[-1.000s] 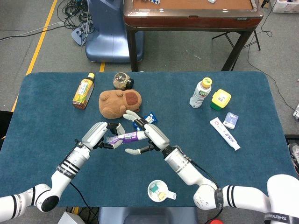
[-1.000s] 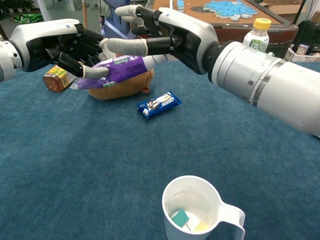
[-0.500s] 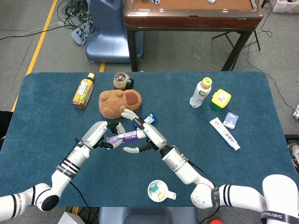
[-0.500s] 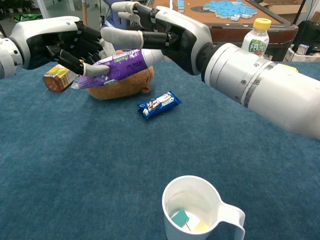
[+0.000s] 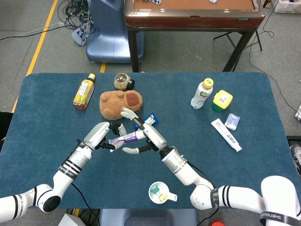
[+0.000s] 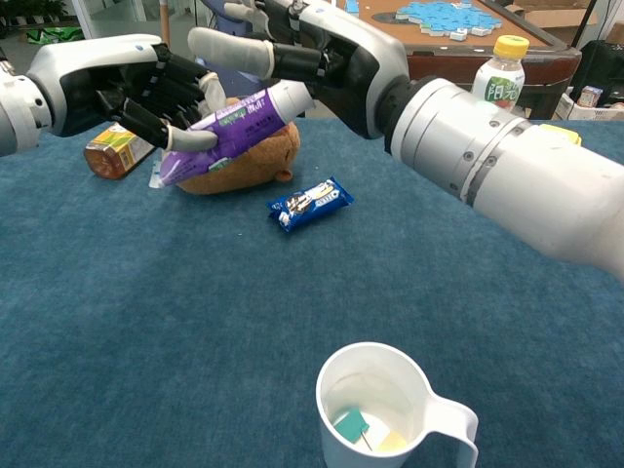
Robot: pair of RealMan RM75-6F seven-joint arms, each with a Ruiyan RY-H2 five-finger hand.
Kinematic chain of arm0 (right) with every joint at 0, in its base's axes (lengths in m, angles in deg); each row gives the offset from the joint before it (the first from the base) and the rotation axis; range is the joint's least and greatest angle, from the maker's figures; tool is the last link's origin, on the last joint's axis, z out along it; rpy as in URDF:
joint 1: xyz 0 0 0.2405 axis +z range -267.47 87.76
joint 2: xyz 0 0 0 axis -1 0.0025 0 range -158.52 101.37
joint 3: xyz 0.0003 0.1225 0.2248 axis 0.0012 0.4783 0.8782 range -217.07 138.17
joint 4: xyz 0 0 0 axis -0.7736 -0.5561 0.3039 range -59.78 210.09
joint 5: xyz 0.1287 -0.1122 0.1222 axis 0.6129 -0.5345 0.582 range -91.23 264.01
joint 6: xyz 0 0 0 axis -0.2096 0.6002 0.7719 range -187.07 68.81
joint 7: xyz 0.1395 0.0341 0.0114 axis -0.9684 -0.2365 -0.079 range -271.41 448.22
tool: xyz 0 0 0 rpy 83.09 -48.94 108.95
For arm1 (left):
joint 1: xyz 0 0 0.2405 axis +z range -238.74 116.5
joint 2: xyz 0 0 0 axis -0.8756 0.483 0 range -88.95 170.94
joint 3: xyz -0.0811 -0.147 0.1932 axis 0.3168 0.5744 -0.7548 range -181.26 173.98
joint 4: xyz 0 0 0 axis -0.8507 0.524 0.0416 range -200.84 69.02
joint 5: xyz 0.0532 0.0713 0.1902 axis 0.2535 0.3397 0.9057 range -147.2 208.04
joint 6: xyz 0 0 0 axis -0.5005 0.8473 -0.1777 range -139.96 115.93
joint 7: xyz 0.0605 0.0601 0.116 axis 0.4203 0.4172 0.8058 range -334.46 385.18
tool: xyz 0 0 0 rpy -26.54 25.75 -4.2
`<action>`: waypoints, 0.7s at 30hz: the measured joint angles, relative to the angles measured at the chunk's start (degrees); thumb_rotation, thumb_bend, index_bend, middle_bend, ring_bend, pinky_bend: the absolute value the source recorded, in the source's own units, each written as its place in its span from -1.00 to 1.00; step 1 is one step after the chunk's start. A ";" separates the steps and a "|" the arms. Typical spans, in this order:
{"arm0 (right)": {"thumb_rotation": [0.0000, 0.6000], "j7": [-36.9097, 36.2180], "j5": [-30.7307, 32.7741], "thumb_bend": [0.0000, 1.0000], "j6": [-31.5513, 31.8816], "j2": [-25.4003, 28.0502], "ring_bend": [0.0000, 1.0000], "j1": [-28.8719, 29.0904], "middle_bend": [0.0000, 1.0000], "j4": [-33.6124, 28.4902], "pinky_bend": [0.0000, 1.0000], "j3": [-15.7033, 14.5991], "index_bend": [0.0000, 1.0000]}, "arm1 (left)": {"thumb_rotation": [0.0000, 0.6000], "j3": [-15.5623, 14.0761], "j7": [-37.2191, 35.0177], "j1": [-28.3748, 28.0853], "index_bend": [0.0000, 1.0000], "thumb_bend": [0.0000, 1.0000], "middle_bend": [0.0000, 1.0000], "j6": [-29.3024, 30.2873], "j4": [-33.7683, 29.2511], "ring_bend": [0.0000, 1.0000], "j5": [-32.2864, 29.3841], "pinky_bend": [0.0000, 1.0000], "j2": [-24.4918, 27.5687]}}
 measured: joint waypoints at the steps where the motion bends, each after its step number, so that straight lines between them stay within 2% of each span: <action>1: 0.57 -0.08 -0.06 -1.00 -0.03 -0.01 -1.00 0.10 -1.00 0.03 -1.00 0.02 -1.00 | 1.00 0.02 0.03 -0.02 0.25 -0.19 0.37 0.01 0.04 -0.06 -0.02 -0.16 -0.04; 21: 0.57 -0.29 -1.13 -1.00 0.54 -0.01 -1.00 0.69 -1.00 -0.83 -1.00 -1.04 -1.00 | 1.00 0.56 -0.36 -0.38 0.25 -0.19 0.37 -0.02 0.64 -0.06 -0.35 -0.16 -0.30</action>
